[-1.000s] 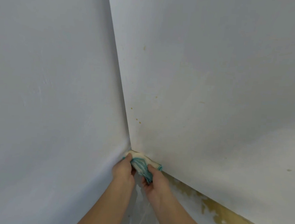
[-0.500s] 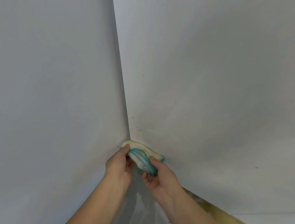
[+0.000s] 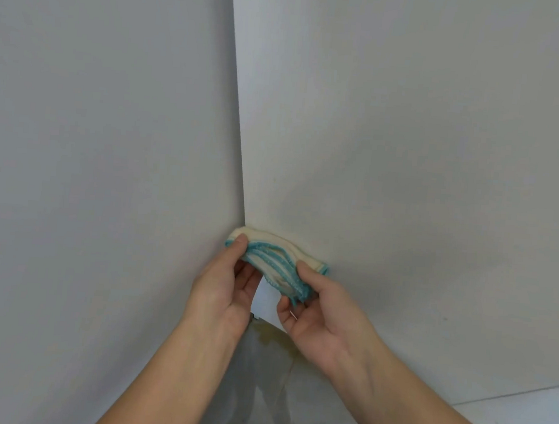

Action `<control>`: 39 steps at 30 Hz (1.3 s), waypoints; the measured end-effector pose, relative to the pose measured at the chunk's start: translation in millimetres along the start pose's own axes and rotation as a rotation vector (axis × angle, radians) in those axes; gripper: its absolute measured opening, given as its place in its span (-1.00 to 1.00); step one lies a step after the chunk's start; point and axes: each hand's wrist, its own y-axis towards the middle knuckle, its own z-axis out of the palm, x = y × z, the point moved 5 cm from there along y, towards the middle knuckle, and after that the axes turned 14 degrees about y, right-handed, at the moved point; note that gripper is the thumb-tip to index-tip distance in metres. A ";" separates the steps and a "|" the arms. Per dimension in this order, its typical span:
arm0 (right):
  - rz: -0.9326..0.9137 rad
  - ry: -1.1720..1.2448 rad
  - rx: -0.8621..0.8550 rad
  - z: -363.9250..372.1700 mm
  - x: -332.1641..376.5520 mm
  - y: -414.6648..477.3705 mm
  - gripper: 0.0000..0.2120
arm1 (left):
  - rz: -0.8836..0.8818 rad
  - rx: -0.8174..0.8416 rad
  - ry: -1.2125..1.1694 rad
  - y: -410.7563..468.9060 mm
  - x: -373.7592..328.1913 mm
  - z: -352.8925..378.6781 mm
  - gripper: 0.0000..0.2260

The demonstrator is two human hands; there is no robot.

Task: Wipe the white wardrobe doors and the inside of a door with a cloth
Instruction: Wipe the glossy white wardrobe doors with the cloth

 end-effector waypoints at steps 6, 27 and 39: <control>-0.045 0.021 0.071 35.4 17.6 -40.2 -0.90 | 0.069 0.042 0.060 -31.3 -35.9 22.9 -0.96; -0.285 -0.217 0.441 18.2 42.9 -83.6 -0.69 | 0.384 0.417 0.128 -79.3 -44.7 36.0 -0.75; 0.061 -0.564 -0.211 -191.8 -25.7 104.6 -0.81 | -0.263 -0.078 0.534 94.2 181.2 -109.5 -0.96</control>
